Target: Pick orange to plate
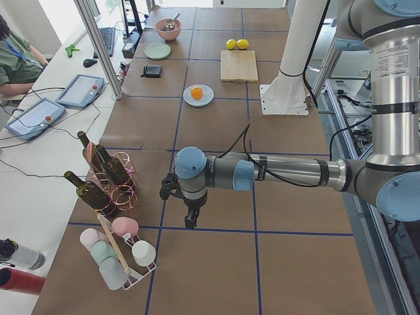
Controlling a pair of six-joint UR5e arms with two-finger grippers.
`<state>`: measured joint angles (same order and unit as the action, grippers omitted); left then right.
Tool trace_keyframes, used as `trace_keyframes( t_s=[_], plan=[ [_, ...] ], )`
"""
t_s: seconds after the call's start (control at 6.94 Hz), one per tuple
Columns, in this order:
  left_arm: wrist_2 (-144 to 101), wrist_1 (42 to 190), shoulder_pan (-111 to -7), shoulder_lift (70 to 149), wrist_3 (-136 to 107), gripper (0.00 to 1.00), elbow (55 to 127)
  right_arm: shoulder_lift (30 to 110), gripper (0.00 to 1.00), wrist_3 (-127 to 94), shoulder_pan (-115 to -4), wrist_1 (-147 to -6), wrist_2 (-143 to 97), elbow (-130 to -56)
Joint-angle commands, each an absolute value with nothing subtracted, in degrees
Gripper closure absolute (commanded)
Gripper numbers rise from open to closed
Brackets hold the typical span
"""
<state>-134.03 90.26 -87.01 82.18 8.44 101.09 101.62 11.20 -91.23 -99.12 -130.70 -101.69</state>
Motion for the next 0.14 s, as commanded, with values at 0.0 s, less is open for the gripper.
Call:
trace_keyframes(
  t_s=[0.0],
  plan=[
    [-134.0, 90.3, -87.0, 82.3, 8.4, 0.00, 101.2, 101.6, 0.00, 11.2, -91.1, -99.1, -131.1, -101.7]
  ],
)
